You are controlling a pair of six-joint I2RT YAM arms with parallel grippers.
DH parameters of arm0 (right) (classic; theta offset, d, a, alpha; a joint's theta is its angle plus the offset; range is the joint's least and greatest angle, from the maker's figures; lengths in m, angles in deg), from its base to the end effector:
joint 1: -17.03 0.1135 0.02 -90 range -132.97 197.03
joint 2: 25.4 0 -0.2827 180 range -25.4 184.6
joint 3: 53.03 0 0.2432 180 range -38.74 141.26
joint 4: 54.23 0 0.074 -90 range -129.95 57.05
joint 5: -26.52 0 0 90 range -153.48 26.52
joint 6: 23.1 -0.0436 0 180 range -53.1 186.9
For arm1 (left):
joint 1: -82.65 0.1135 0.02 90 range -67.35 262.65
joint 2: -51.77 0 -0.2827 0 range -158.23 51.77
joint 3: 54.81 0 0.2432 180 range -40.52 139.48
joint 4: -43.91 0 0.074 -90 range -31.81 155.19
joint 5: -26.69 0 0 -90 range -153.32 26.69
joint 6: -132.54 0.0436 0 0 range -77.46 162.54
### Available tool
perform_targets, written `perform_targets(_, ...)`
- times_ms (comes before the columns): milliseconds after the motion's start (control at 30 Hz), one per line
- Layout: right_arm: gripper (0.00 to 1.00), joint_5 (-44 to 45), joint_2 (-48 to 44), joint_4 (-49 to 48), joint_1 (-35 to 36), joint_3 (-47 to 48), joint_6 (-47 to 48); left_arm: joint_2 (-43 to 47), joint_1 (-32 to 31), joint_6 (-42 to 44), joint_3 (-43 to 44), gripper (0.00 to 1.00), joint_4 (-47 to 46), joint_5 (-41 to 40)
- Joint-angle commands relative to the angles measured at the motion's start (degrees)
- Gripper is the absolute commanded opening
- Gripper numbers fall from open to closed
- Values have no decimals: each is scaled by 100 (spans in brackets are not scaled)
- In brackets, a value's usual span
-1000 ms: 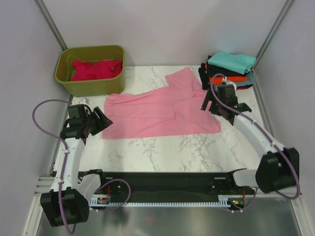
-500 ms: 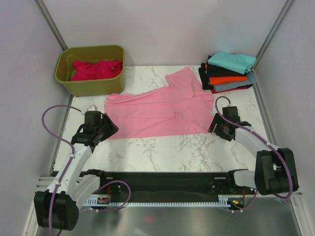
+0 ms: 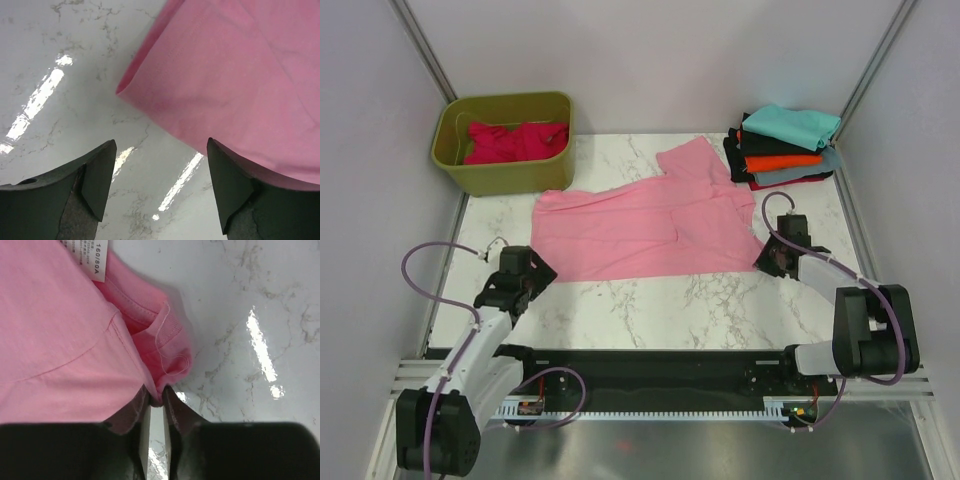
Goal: Fold and stack the t-shirts
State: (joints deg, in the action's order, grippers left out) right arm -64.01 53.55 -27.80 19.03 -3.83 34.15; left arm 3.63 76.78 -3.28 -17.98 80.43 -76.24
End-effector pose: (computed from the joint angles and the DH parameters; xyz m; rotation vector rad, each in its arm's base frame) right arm 0.2423 0.0089 0.1726 0.6780 2.4791 0.2447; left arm 0.1483 -0.0054 0.1900 -0.9113 2.2027 -0.1574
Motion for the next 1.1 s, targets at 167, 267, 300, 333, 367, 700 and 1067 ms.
perform_targets(167, 8, -166, 120, -291, -95, 103, 58, -695, 138, -313, 4, 82, -737, -755)
perform_targets(267, 4, -184, 67, -309, -103, 103, 67, -1143, 182, -340, 4, 79, -1027, -913)
perform_targets(300, 3, -184, 58, -318, -112, 103, 85, -1258, 191, -331, 22, 77, -1116, -878)
perform_targets(333, 2, -201, 67, -335, -112, 103, 85, -1338, 191, -322, 39, 75, -1212, -878)
perform_targets(367, 2, -201, 76, -327, -103, 103, 85, -1521, 191, -322, 74, 74, -1344, -869)
perform_targets(700, 0, -403, -204, -370, -174, -11, -64, -1841, 227, -261, 206, 2, -1504, -633)
perform_targets(1067, 0, -387, -1925, 937, -367, -11, -328, -145, 279, -366, 479, 2, -54, 114)
